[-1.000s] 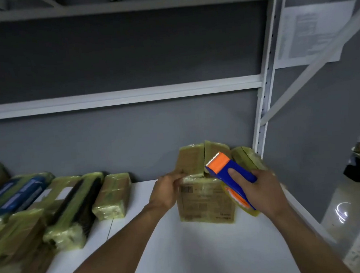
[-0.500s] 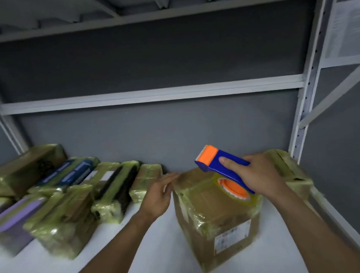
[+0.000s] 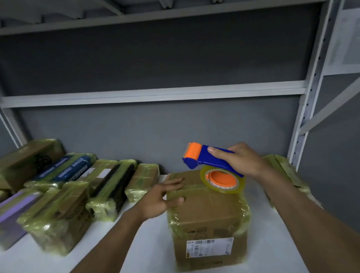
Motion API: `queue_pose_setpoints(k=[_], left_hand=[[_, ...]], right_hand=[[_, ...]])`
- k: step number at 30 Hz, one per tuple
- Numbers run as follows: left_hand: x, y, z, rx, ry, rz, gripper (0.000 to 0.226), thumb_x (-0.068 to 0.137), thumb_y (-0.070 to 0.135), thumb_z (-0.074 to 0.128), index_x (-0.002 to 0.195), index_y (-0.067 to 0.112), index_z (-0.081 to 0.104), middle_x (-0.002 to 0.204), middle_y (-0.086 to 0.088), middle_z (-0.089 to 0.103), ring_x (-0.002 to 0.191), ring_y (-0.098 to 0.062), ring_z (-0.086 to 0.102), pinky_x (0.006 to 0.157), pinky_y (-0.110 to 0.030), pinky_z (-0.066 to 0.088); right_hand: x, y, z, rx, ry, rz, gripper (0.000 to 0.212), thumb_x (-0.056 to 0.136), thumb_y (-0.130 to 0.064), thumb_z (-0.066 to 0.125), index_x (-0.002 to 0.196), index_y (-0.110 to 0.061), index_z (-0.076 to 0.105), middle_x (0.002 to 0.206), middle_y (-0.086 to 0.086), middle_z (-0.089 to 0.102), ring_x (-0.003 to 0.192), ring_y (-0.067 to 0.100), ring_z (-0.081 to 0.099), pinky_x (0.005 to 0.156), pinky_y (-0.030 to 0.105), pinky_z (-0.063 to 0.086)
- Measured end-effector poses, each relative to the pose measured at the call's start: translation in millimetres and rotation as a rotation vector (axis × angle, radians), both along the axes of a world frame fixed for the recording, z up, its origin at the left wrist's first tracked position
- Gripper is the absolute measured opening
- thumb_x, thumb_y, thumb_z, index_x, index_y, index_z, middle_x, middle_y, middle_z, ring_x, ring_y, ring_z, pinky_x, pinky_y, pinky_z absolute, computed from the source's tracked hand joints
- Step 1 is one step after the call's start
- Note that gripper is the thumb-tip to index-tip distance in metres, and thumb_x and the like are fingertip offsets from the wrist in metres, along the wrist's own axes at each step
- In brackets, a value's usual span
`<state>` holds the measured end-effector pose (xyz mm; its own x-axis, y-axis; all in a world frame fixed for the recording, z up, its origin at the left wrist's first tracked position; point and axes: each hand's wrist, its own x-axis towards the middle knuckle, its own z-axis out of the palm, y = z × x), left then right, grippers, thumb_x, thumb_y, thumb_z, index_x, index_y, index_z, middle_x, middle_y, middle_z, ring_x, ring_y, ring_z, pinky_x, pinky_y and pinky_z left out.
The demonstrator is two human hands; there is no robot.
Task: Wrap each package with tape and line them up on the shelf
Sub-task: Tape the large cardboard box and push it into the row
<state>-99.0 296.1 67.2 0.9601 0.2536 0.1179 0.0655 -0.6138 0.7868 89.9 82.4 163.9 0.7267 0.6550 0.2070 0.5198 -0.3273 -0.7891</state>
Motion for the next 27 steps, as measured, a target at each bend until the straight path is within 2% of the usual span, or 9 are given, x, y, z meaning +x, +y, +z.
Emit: queue_pose_setpoints(k=[4,6,8,10,12,14,16,19,27], left_hand=[[0,-1,-4,-0.152,-0.066,0.025,0.077,0.085,0.019,0.083,0.152,0.025,0.045,0.153,0.024,0.039,0.143,0.018,0.018,0.119,-0.023,0.028],[0,0,-3,-0.234,-0.09,0.008,0.073,0.086,0.01,0.081,0.147,0.034,0.049,0.147,0.027,0.048,0.139,0.015,0.032,0.114,-0.019,0.032],[4,-1,3,-0.294,-0.119,0.038,0.058,0.092,-0.005,0.068,0.137,0.031,0.06,0.135,0.027,0.06,0.13,0.012,0.048,0.103,-0.011,0.039],[7,-6,12,-0.36,-0.167,0.174,0.047,0.097,-0.01,0.049,0.124,0.02,0.072,0.126,0.016,0.07,0.122,0.004,0.058,0.096,-0.014,0.046],[12,-12,20,-0.438,-0.213,0.355,0.036,0.099,0.003,0.049,0.108,0.021,0.078,0.109,0.012,0.077,0.104,0.005,0.066,0.098,-0.024,0.047],[15,-16,25,-0.526,-0.219,0.406,0.024,0.097,0.028,0.055,0.102,0.024,0.078,0.1,0.007,0.078,0.088,-0.003,0.07,0.088,-0.034,0.046],[18,-19,30,-0.587,-0.169,0.38,0.03,0.101,0.041,0.054,0.104,0.021,0.077,0.099,0.002,0.078,0.081,-0.013,0.069,0.081,-0.036,0.044],[22,-24,38,-0.665,-0.135,0.392,0.037,0.099,0.05,0.057,0.102,0.019,0.076,0.098,0.001,0.078,0.076,-0.014,0.068,0.077,-0.035,0.044],[24,-33,45,-0.641,-0.219,0.393,0.015,0.099,0.022,0.063,0.091,0.017,0.076,0.085,0.002,0.075,0.07,-0.009,0.065,0.062,-0.024,0.043]], right_hand=[[10,16,-8,-0.152,-0.019,0.068,0.07,0.082,-0.075,0.067,0.046,-0.018,0.049,0.045,-0.006,0.052,0.041,0.009,0.052,0.047,0.02,0.035],[14,19,-3,-0.262,-0.03,0.116,0.068,0.082,-0.076,0.066,0.05,-0.019,0.048,0.046,-0.006,0.053,0.041,0.008,0.051,0.049,0.022,0.036],[15,22,6,-0.36,-0.032,0.175,0.064,0.085,-0.074,0.065,0.054,-0.02,0.051,0.046,-0.007,0.055,0.04,0.006,0.051,0.046,0.018,0.036],[14,28,6,-0.402,-0.033,0.204,0.06,0.088,-0.071,0.063,0.057,-0.021,0.052,0.047,-0.007,0.057,0.04,0.006,0.052,0.047,0.019,0.037],[12,32,-3,-0.397,-0.075,0.163,0.062,0.089,-0.072,0.06,0.057,-0.02,0.049,0.046,-0.007,0.053,0.041,0.008,0.05,0.053,0.026,0.037],[12,32,-13,-0.364,-0.108,0.107,0.067,0.085,-0.078,0.058,0.054,-0.02,0.045,0.045,-0.006,0.05,0.04,0.009,0.049,0.054,0.029,0.036],[16,28,-17,-0.328,-0.109,0.107,0.074,0.078,-0.086,0.055,0.05,-0.018,0.042,0.043,-0.006,0.047,0.039,0.01,0.047,0.053,0.029,0.034],[21,22,-18,-0.272,-0.106,0.168,0.077,0.068,-0.093,0.049,0.048,-0.019,0.044,0.044,-0.005,0.046,0.041,0.011,0.045,0.054,0.03,0.033],[25,19,-26,-0.163,-0.078,0.275,0.069,0.076,-0.087,0.054,0.057,-0.021,0.055,0.051,-0.002,0.055,0.049,0.012,0.054,0.061,0.033,0.039]])
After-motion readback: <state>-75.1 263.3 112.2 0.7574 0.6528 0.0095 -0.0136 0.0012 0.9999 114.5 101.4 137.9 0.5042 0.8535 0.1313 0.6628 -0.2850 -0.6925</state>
